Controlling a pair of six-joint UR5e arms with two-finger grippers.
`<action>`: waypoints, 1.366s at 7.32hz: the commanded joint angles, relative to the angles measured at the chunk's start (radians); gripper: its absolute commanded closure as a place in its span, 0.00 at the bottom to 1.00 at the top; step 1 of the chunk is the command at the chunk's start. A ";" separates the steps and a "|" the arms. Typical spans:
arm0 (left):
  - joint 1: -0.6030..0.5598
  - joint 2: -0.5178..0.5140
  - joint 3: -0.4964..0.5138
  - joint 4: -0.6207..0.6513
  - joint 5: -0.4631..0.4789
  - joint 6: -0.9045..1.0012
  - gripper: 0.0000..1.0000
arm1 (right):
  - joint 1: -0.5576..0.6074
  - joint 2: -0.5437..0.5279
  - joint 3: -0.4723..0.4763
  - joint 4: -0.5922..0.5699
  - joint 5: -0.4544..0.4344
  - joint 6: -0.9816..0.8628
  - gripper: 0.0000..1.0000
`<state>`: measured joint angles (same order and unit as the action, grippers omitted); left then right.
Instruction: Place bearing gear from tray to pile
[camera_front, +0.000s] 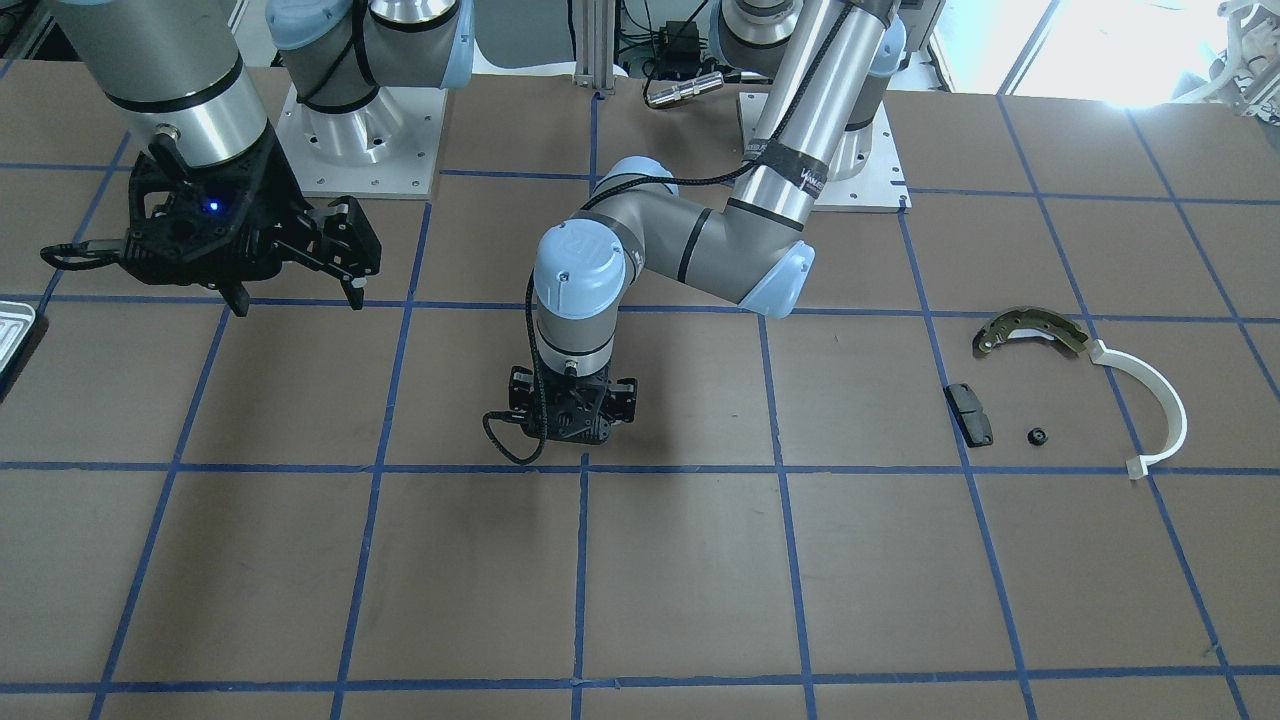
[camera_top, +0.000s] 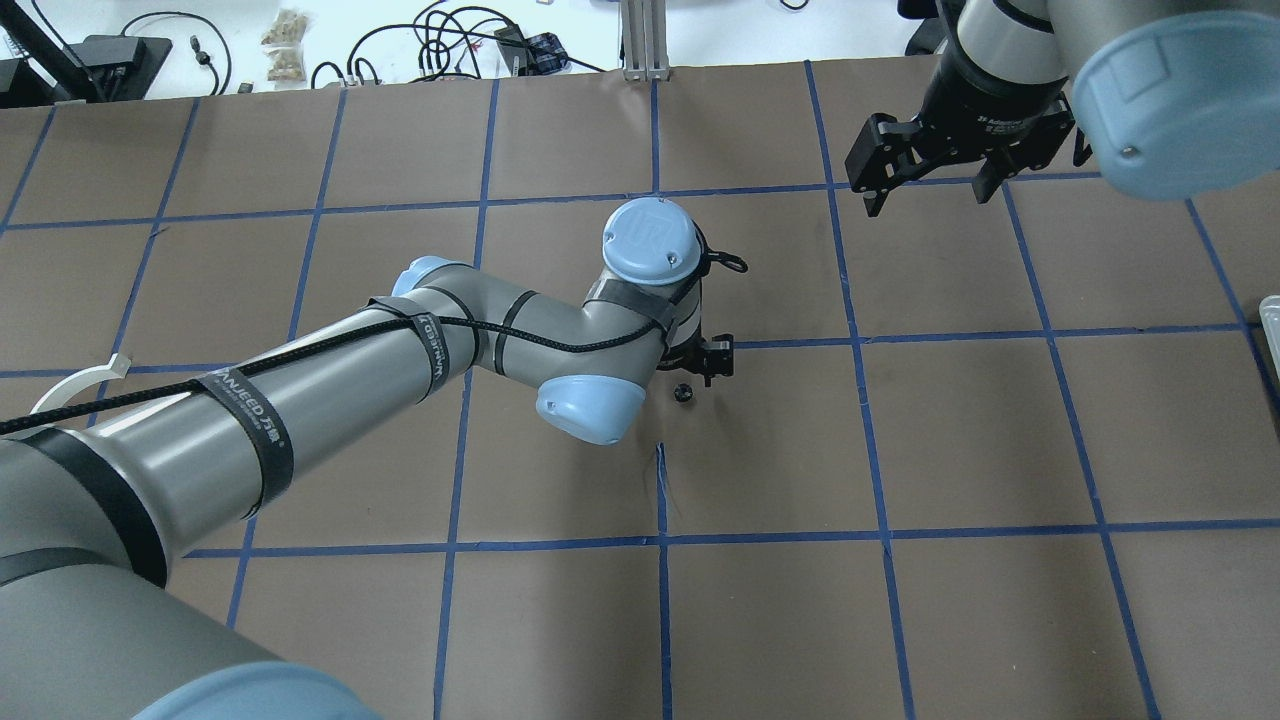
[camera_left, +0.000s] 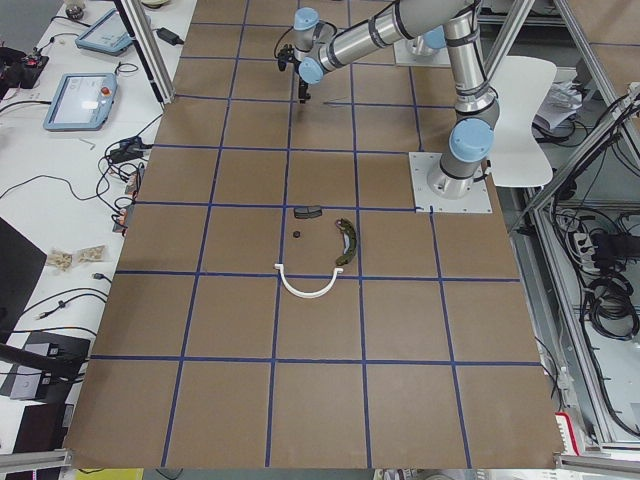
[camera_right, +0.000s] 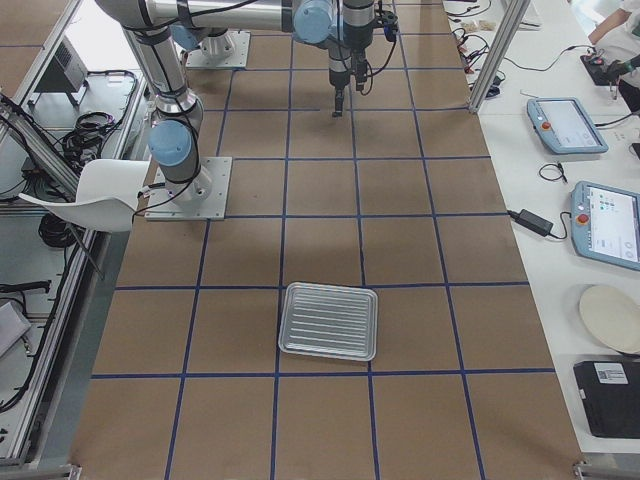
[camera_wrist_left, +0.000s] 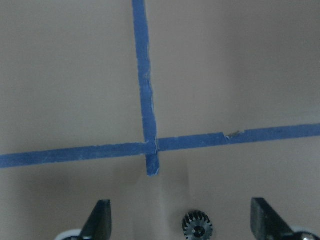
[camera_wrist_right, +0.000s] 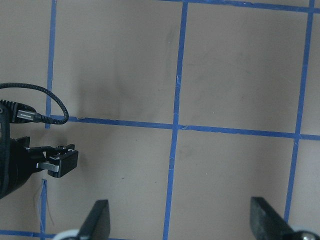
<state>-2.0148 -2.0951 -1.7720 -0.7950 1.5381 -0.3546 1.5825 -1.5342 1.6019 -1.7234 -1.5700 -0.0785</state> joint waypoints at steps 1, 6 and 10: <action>-0.002 -0.002 -0.010 -0.001 -0.030 0.000 0.23 | 0.004 -0.017 0.020 -0.007 -0.019 -0.006 0.00; -0.013 -0.006 -0.011 -0.015 -0.032 0.003 1.00 | 0.004 -0.037 0.020 -0.007 -0.024 0.002 0.00; 0.097 0.065 0.029 -0.169 -0.018 0.124 1.00 | 0.002 -0.037 0.020 -0.008 -0.039 0.002 0.00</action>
<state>-1.9768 -2.0542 -1.7555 -0.9000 1.5146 -0.2895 1.5855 -1.5705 1.6214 -1.7313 -1.6044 -0.0767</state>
